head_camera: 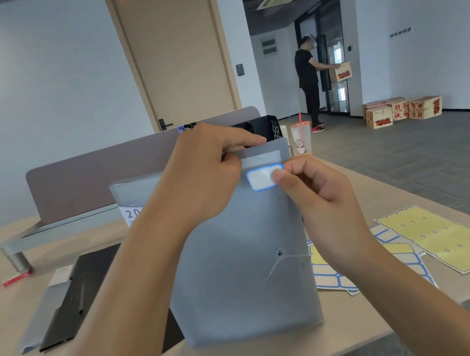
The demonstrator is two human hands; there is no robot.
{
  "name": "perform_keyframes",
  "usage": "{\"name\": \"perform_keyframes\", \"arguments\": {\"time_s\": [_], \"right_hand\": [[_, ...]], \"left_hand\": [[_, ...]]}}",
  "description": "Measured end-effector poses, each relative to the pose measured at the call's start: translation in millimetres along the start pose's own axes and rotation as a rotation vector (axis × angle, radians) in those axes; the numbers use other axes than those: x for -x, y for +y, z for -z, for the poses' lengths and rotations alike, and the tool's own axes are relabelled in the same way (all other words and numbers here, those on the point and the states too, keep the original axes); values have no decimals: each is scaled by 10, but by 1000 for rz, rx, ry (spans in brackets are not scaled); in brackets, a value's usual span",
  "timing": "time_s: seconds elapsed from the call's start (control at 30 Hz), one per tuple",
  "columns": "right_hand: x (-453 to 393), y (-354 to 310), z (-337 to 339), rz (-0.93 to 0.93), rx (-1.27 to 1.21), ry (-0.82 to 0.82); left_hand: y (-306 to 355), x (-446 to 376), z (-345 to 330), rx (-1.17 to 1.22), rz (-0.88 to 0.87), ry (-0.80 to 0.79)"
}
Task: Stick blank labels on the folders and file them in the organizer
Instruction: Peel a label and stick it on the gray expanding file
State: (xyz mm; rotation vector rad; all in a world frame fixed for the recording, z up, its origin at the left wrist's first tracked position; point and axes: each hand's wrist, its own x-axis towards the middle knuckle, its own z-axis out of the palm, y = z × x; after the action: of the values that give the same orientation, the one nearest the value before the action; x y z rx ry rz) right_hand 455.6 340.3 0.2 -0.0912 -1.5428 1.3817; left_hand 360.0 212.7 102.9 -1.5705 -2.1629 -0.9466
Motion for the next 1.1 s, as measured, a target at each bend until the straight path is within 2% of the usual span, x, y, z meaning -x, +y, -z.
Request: {"name": "perform_keyframes", "arguments": {"time_s": [0.37, 0.73, 1.1], "right_hand": [[-19, -2, 4, 40, 44, -51], [-8, -31, 136, 71, 82, 110], [-100, -94, 84, 96, 74, 86]], "left_hand": [[-52, 5, -93, 76, 12, 96], [-53, 29, -200, 61, 5, 213], [-86, 53, -209, 29, -22, 218]]}}
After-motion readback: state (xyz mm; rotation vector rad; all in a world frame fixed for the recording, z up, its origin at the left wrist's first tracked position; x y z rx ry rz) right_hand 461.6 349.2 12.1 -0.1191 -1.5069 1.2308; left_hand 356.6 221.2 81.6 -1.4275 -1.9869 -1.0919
